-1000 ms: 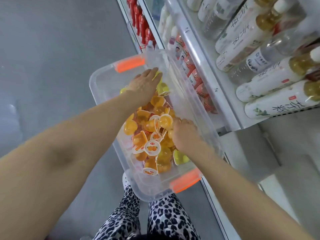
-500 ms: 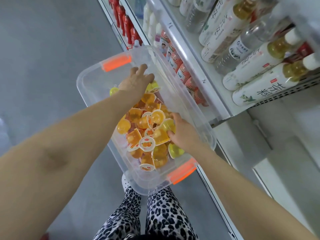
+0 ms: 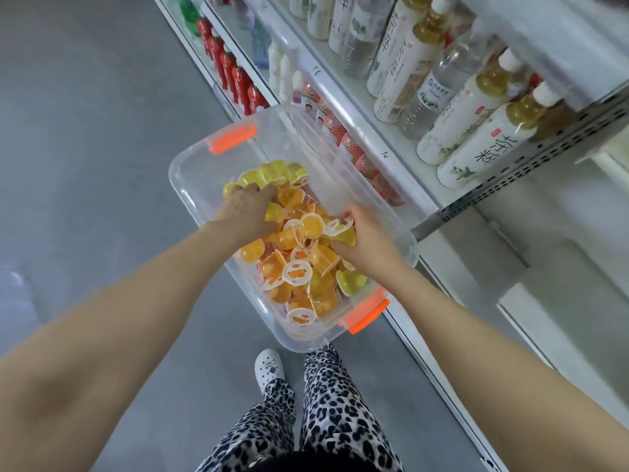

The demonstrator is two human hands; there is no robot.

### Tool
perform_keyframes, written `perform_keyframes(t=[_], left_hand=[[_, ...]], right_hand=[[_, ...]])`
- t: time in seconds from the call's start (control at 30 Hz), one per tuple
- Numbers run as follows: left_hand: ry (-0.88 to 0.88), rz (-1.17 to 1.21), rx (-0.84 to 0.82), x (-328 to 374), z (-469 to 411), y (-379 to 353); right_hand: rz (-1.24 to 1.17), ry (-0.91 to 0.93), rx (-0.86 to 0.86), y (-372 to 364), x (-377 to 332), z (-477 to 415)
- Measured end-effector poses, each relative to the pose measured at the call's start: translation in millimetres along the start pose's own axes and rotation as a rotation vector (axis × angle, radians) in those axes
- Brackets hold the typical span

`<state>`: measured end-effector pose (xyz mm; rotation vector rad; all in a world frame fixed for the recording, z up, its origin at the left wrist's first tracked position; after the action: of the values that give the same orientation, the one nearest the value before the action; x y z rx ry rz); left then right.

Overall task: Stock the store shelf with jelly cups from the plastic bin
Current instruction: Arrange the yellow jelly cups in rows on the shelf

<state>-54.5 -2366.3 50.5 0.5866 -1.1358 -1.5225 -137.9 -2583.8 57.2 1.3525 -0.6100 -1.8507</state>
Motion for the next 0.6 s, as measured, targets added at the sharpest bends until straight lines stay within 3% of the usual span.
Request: perform_keyframes(t=[0.37,0.6], left_hand=[[-0.316,0.225,0.201,76,76,45],[-0.586,0.242,0.285,156,105,73]], right_hand=[[-0.29,0.017,0.467,62,-13,106],[-0.315,-0.026,0.692,114,3,184]])
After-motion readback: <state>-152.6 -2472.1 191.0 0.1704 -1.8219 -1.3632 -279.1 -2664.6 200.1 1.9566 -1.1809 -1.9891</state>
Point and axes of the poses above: each hand's wrist, its own z-axis away from the middle knuckle, its own y-axis out of the back of the hand, x = y × z, the point moved 2 cm from there along -z, towards the middle knuckle, and after that the axes turned 6 degrees about -x, right-handed, at the moved point
